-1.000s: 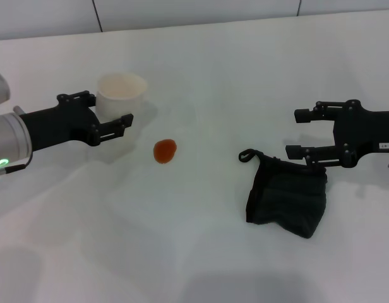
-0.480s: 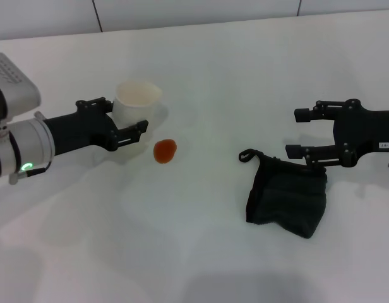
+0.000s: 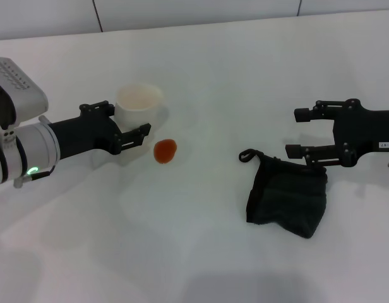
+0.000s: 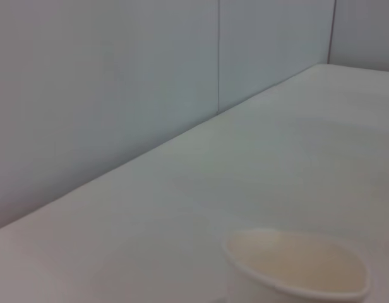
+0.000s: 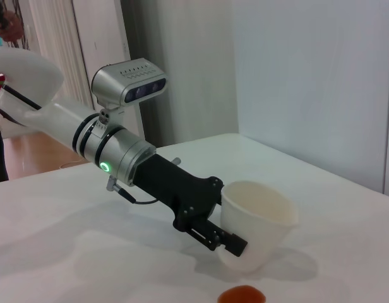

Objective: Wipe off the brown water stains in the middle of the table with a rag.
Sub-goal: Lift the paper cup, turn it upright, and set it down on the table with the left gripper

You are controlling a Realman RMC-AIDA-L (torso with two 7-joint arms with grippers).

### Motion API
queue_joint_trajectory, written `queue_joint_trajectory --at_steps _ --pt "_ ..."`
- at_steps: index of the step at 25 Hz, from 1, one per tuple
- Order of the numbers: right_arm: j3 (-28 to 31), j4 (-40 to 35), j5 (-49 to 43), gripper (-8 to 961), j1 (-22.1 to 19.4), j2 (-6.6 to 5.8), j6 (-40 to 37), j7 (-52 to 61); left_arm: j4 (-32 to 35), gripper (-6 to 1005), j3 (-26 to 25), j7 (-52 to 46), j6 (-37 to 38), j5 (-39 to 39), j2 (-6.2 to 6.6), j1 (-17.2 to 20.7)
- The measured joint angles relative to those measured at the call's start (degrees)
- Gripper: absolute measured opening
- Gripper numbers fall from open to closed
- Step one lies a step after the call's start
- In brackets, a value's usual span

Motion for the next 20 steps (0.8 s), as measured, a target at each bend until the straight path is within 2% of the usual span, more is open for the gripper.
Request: queue_joint_trajectory --at_steps 14,20 --pt "0.0 0.57 0.04 776 0.05 0.0 0.19 0.0 0.73 686 0.01 -0.31 -0.4 1.04 0.02 1.41" --pt "0.08 0.61 0.04 776 0.04 0.0 0.19 0.0 0.34 756 0.01 -0.03 -0.41 0.88 0.08 1.41"
